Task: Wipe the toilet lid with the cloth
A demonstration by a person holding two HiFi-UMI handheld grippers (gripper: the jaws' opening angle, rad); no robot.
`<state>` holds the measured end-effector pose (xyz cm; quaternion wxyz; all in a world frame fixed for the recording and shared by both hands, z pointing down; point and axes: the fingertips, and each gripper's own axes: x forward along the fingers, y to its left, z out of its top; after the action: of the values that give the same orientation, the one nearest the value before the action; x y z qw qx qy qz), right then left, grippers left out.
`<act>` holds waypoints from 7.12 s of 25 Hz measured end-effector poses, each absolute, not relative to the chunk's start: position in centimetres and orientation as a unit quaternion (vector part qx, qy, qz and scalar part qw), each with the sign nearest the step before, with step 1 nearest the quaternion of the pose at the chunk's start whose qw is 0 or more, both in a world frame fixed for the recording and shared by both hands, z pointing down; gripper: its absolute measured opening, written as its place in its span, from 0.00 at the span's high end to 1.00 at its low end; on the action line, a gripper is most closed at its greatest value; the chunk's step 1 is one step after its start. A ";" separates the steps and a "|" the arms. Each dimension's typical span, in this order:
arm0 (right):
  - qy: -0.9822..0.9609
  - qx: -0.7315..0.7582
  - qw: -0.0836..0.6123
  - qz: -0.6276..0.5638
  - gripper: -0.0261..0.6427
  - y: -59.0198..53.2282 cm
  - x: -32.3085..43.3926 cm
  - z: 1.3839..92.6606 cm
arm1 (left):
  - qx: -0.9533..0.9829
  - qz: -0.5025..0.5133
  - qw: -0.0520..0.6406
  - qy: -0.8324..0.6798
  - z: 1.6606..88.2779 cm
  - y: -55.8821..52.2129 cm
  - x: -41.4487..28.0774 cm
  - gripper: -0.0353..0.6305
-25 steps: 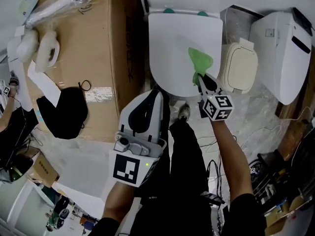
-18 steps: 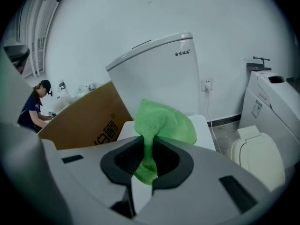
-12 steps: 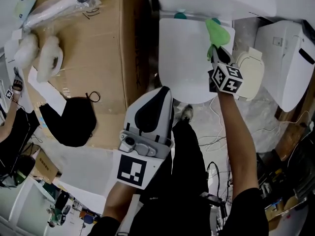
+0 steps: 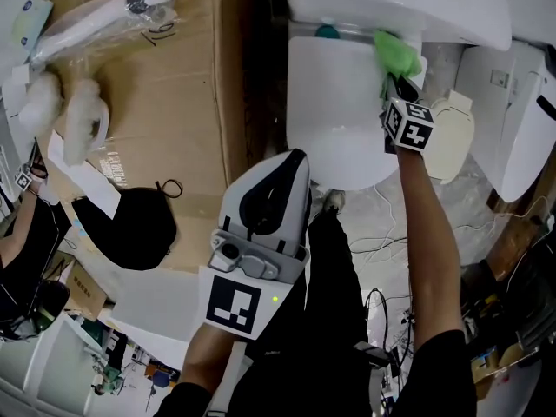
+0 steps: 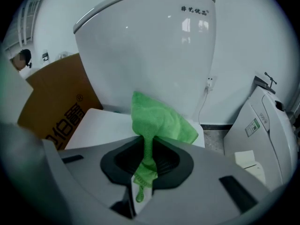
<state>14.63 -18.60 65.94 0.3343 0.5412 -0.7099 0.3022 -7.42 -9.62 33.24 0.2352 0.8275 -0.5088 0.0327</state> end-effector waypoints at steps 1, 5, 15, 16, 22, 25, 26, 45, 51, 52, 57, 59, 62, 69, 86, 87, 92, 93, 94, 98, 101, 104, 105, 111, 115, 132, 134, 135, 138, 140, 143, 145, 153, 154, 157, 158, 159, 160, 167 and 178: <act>-0.709 0.538 0.341 0.303 0.86 -18.6 14.6 66.3 | 0.828 0.034 0.237 -0.508 33.4 -9.8 -7.4 0.95; -0.706 0.524 0.364 0.308 0.86 -18.6 14.4 67.7 | 0.828 0.033 0.243 -0.504 33.7 -10.6 -7.1 0.95; -0.715 0.491 0.405 0.287 0.86 -18.9 13.3 68.3 | 0.822 0.033 0.251 -0.509 34.7 -11.6 -7.4 0.95; -0.718 0.485 0.411 0.282 0.86 -18.9 13.1 68.3 | 0.821 0.031 0.251 -0.511 34.6 -11.7 -7.5 0.95; -0.746 0.435 0.443 0.243 0.86 -18.2 10.6 68.3 | 0.818 0.029 0.247 -0.519 34.3 -11.7 -8.0 0.95; -0.757 0.414 0.453 0.224 0.86 -17.8 8.9 68.3 | 0.817 0.028 0.245 -0.522 34.2 -11.5 -8.2 0.95; -0.761 0.406 0.457 0.218 0.86 -17.7 8.4 68.3 | 0.816 0.027 0.245 -0.523 34.2 -11.4 -8.2 0.95; -0.805 0.256 0.520 0.129 0.87 -12.1 3.8 69.1 | 0.812 0.022 0.238 -0.532 33.5 -7.1 -7.6 0.95; -0.809 0.233 0.524 0.125 0.86 -8.6 3.4 69.5 | 0.812 0.018 0.233 -0.534 33.0 -5.5 -6.8 0.95; -0.810 0.228 0.526 0.123 0.87 -8.0 3.4 69.6 | 0.812 0.018 0.233 -0.535 32.9 -5.2 -6.7 0.95; -0.812 0.211 0.531 0.119 0.87 -4.4 3.6 69.9 | 0.810 0.016 0.230 -0.540 32.6 -3.6 -6.0 0.95; -0.812 0.209 0.532 0.121 0.86 -3.0 3.9 70.0 | 0.809 0.015 0.228 -0.541 32.5 -2.9 -5.7 0.95; -0.812 0.202 0.534 0.122 0.86 -1.0 4.2 70.1 | 0.808 0.013 0.227 -0.543 32.3 -1.7 -5.3 0.95; -0.808 0.191 0.542 0.127 0.87 3.4 5.1 70.5 | 0.809 0.006 0.222 -0.544 31.7 0.9 -3.9 0.95; -0.798 0.182 0.554 0.150 0.87 14.2 7.2 71.2 | 0.812 -0.005 0.217 -0.542 31.0 6.1 -1.9 0.95; -0.797 0.182 0.555 0.153 0.87 14.4 7.2 71.2 | 0.812 -0.005 0.217 -0.541 31.0 6.3 -1.8 0.95; -0.796 0.184 0.553 0.161 0.87 15.6 7.4 71.3 | 0.814 -0.004 0.220 -0.537 31.1 6.8 -1.1 0.95; -0.796 0.184 0.553 0.163 0.87 15.8 7.4 71.3 | 0.815 -0.004 0.220 -0.535 31.1 6.8 -0.9 0.95; -0.796 0.183 0.552 0.166 0.87 16.1 7.5 71.3 | 0.817 -0.003 0.220 -0.533 31.1 6.7 -0.7 0.95; -0.793 0.177 0.552 0.189 0.87 17.6 8.0 71.0 | 0.821 0.001 0.225 -0.525 31.2 6.4 0.0 0.95; -0.806 0.213 0.504 0.225 0.87 17.4 8.2 69.1 | 0.824 0.005 0.229 -0.519 31.3 5.7 0.2 0.95; -0.813 0.268 0.417 0.304 0.86 16.1 8.5 66.5 | 0.825 0.008 0.233 -0.514 31.6 4.5 0.3 0.95; -0.810 0.289 0.390 0.328 0.86 15.4 8.9 65.7 | 0.826 0.009 0.233 -0.513 31.6 4.0 0.3 0.95; -0.802 0.391 0.301 0.336 0.86 7.7 11.9 62.7 | 0.834 0.012 0.230 -0.502 31.5 0.7 0.3 0.95; -0.801 0.435 0.281 0.301 0.86 0.2 13.3 61.2 | 0.836 0.019 0.234 -0.497 31.9 -1.0 0.2 0.95; -0.737 0.515 0.357 0.253 0.86 -17.2 18.8 63.9 | 0.843 0.031 0.260 -0.471 34.3 -7.9 -0.6 0.95; -0.732 0.514 0.370 0.251 0.86 -17.7 19.0 64.7 | 0.843 0.034 0.264 -0.468 34.7 -8.4 -0.7 0.95; -0.729 0.513 0.377 0.251 0.86 -18.0 19.0 65.1 | 0.843 0.035 0.265 -0.467 34.9 -8.6 -0.8 0.95; -0.723 0.503 0.400 0.252 0.86 -18.5 19.0 66.4 | 0.843 0.038 0.267 -0.466 35.3 -9.2 -1.0 0.95; -0.721 0.493 0.416 0.254 0.86 -18.6 18.9 67.2 | 0.842 0.037 0.267 -0.467 35.3 -9.5 -1.1 0.95; -0.720 0.473 0.438 0.258 0.86 -18.3 18.7 68.2 | 0.841 0.036 0.266 -0.469 35.2 -9.9 -1.2 0.95; -0.721 0.462 0.447 0.259 0.86 -18.2 18.6 68.6 | 0.841 0.037 0.267 -0.470 35.3 -9.9 -1.3 0.95; -0.744 0.378 0.509 0.212 0.87 -17.2 17.8 69.0 | 0.833 0.035 0.265 -0.484 35.4 -9.2 -1.7 0.95; -0.746 0.369 0.515 0.204 0.87 -16.9 17.7 69.1 | 0.832 0.033 0.265 -0.486 35.3 -9.1 -1.6 0.95; -0.754 0.344 0.529 0.183 0.87 -15.6 17.1 69.3 | 0.831 0.031 0.262 -0.490 35.0 -8.4 -1.5 0.95; -0.756 0.337 0.533 0.178 0.86 -15.0 16.9 69.3 | 0.831 0.030 0.260 -0.490 34.9 -8.1 -1.4 0.95; -0.757 0.330 0.536 0.175 0.87 -14.4 16.7 69.4 | 0.831 0.030 0.259 -0.491 34.9 -7.8 -1.3 0.95; -0.759 0.324 0.538 0.174 0.87 -13.8 16.5 69.5 | 0.832 0.030 0.258 -0.491 34.8 -7.5 -1.2 0.95; -0.765 0.288 0.550 0.169 0.87 -8.9 15.5 69.9 | 0.830 0.021 0.254 -0.496 34.0 -4.8 -0.7 0.95; -0.768 0.263 0.558 0.171 0.87 -1.0 14.7 70.5 | 0.830 0.020 0.239 -0.503 33.3 0.5 0.5 0.95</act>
<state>14.67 -0.96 70.53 0.5578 0.2632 -0.7683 0.1708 0.47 0.52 33.34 0.2391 0.8304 -0.5029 0.0199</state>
